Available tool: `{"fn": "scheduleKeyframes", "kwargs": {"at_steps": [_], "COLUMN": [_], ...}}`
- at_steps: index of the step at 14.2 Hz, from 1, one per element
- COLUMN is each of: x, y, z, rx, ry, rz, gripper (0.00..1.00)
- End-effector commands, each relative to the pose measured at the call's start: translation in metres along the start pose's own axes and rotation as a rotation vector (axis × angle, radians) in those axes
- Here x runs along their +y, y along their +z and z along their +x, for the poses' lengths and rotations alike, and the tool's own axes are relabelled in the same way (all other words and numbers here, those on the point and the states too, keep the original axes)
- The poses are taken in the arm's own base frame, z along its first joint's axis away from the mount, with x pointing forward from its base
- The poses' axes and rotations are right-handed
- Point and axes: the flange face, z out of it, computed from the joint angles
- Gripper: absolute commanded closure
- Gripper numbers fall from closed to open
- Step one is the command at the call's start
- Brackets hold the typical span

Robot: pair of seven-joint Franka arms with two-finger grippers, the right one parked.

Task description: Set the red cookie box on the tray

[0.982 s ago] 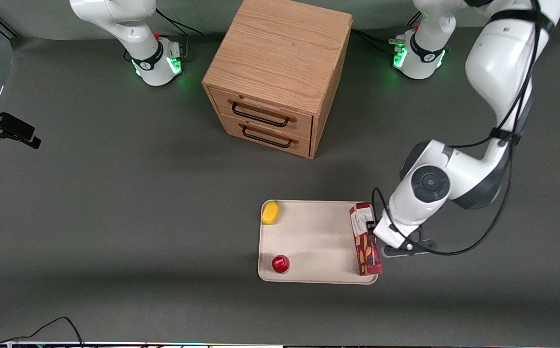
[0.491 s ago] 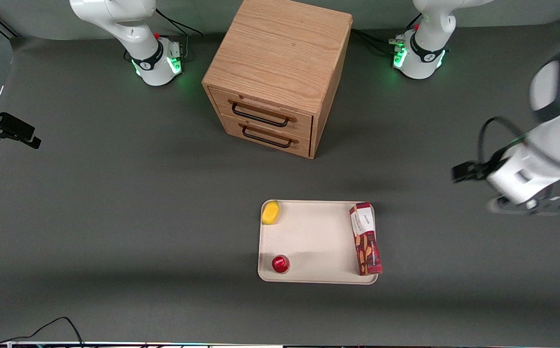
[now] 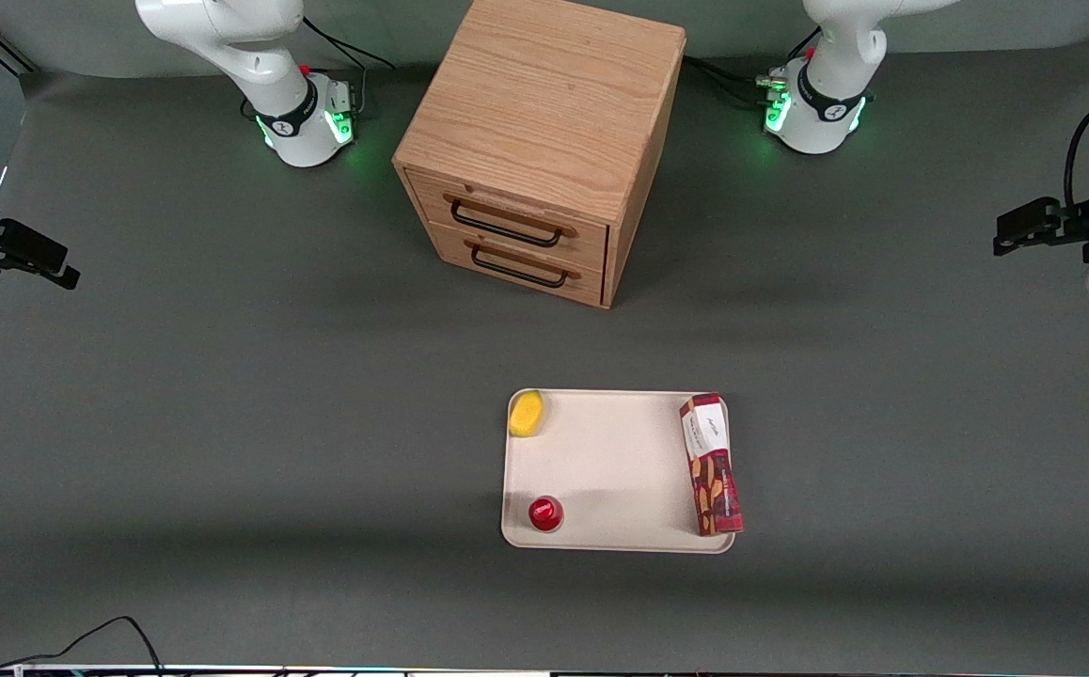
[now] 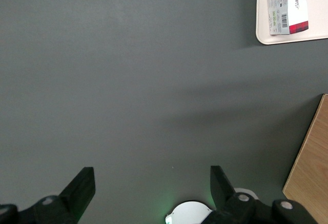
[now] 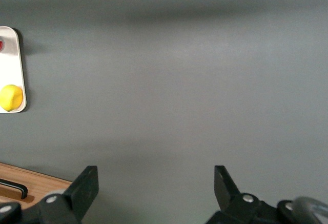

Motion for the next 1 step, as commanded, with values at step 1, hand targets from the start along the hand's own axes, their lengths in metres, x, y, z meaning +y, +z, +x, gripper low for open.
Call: {"fn": "scheduleKeyframes", "kwargs": {"at_steps": [1], "x": [0.0050], "y": [-0.0044], "z": [0.0046], "rx": [-0.003], "ry": [0.025], "rz": [-0.009], "gripper": [0.00]}}
